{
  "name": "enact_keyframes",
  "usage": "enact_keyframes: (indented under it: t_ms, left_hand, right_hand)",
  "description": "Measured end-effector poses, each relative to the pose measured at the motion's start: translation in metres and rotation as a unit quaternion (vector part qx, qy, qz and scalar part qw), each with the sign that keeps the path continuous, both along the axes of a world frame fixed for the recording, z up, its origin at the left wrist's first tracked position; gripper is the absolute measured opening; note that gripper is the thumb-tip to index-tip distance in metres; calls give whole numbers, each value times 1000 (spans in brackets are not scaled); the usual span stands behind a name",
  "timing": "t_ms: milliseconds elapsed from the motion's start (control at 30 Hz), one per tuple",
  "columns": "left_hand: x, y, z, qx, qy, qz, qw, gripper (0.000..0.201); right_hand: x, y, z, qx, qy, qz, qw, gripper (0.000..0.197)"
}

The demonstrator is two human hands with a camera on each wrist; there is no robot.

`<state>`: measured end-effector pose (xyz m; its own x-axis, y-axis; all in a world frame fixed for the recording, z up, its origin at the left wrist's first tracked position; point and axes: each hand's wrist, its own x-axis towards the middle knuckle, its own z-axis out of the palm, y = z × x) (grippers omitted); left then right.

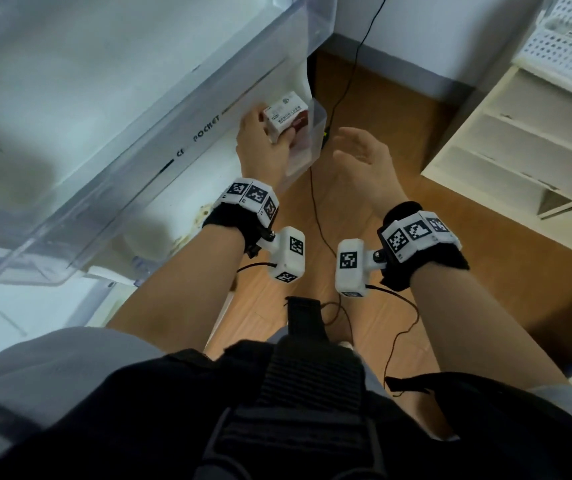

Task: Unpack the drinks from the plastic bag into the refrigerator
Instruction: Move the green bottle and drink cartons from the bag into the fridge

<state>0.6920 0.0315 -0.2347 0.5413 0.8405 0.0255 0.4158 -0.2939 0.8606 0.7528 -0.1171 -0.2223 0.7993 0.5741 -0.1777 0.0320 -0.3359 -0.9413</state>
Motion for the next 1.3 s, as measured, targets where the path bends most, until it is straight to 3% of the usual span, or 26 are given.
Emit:
enact_keyframes:
  t_ms: [200,767,867,1100,1300]
  left_hand:
    - [4,-2,4,-50,-7,-8,999,34]
    - [-5,-6,-1,-41,4,-76,996,44]
    - [-4,-14,4,-13,-8,-71,997,42]
    - [15,-51,27,136,-76,-91,984,30]
    - [69,-92,35,156,-103,-84,979,18]
  right_hand:
    - [10,16,-9,-20,25,48,998,57]
    - [8,7,-19,-12,4,58,998,57]
    - [8,-8,-16,-14,-10,46,999,54]
    - [26,-37,-2,12,11,45,999,37]
    - [84,-68,10,32,-18,37,999,26]
